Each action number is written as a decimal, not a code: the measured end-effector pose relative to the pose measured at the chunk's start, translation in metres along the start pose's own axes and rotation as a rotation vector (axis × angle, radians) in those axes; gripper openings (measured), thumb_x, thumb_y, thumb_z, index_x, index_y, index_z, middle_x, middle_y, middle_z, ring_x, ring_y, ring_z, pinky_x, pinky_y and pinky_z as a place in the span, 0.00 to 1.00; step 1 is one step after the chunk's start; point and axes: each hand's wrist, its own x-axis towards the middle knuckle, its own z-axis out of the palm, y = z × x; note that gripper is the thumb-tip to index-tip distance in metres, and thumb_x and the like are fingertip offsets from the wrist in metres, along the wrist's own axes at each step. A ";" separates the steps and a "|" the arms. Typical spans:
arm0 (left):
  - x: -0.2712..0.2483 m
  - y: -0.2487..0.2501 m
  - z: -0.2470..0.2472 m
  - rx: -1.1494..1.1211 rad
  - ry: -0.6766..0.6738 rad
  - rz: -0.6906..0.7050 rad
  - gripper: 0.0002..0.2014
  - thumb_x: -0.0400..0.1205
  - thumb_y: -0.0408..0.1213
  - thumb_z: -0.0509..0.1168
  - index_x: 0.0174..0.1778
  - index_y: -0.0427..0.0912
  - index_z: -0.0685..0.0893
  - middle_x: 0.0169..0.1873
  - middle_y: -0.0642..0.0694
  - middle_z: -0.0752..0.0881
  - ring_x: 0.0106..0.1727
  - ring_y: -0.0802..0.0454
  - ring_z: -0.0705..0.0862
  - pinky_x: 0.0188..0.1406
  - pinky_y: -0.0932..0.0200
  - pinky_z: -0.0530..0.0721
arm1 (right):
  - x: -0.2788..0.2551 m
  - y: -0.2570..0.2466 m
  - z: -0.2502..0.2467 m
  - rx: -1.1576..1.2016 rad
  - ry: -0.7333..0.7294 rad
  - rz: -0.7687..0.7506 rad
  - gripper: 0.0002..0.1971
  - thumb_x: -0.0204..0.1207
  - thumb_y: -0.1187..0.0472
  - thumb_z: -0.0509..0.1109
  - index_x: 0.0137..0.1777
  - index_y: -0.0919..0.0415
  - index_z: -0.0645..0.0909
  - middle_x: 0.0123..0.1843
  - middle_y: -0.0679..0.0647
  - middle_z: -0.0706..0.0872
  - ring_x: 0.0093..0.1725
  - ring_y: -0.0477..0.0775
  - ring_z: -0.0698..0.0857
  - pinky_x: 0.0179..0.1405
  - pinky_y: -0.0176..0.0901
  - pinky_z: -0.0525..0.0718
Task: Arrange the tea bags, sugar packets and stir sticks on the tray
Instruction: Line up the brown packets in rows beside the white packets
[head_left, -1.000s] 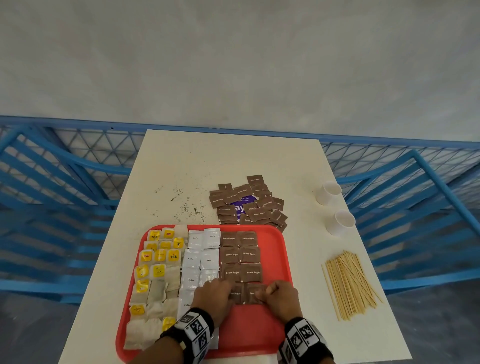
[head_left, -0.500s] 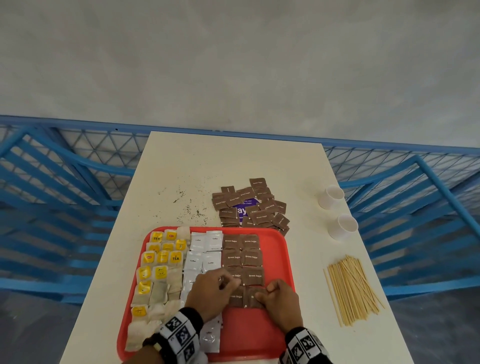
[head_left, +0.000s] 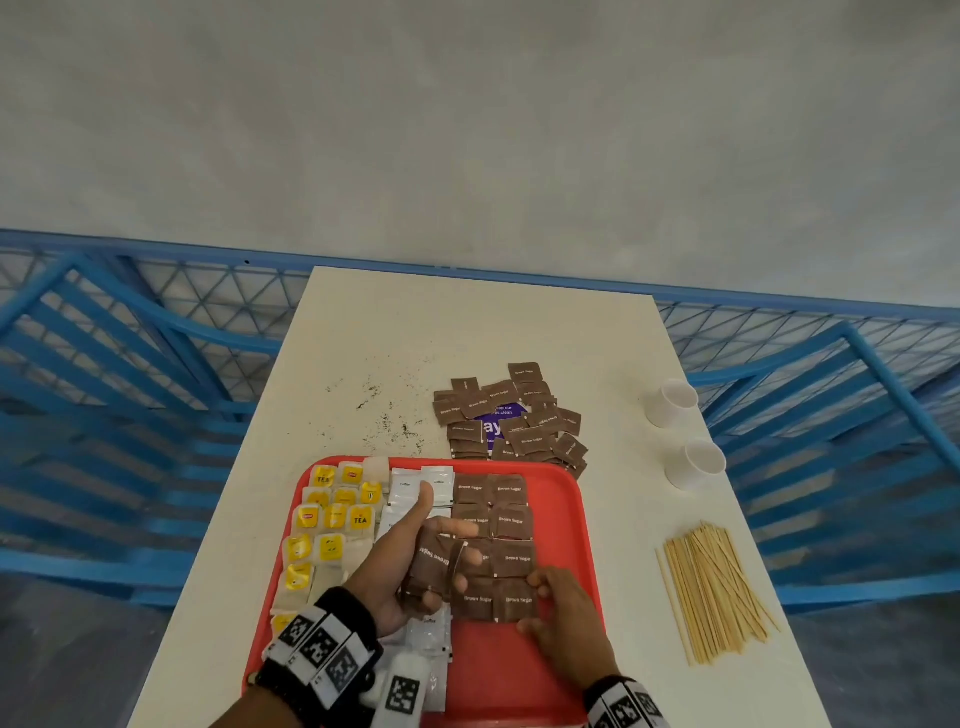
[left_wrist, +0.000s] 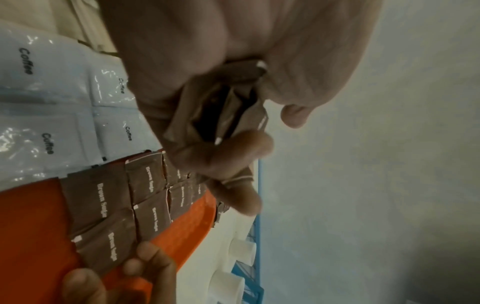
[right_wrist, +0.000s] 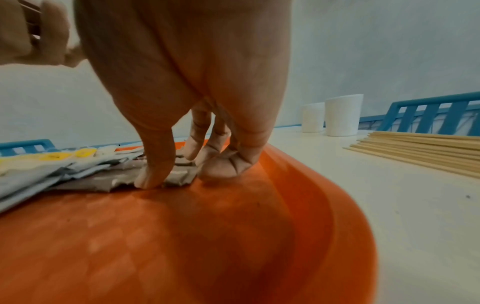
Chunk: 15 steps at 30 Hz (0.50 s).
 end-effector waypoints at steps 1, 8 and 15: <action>-0.002 0.001 0.001 -0.003 -0.027 -0.001 0.39 0.80 0.69 0.56 0.63 0.34 0.85 0.45 0.32 0.88 0.30 0.43 0.85 0.14 0.67 0.71 | -0.002 -0.004 -0.003 0.025 0.022 -0.010 0.26 0.64 0.63 0.81 0.47 0.37 0.70 0.51 0.38 0.79 0.51 0.33 0.78 0.50 0.22 0.72; -0.011 -0.003 0.013 0.056 -0.163 0.001 0.35 0.82 0.66 0.54 0.65 0.38 0.85 0.45 0.32 0.89 0.34 0.39 0.89 0.17 0.59 0.83 | -0.018 -0.102 -0.059 0.463 0.100 -0.122 0.11 0.70 0.53 0.82 0.49 0.41 0.85 0.43 0.45 0.85 0.39 0.34 0.82 0.39 0.26 0.80; -0.029 -0.001 0.020 0.400 -0.193 0.090 0.24 0.87 0.56 0.56 0.58 0.38 0.85 0.45 0.31 0.91 0.33 0.46 0.92 0.19 0.61 0.84 | -0.010 -0.105 -0.055 0.408 -0.060 -0.089 0.07 0.67 0.58 0.83 0.35 0.52 0.88 0.30 0.42 0.88 0.29 0.39 0.83 0.35 0.41 0.82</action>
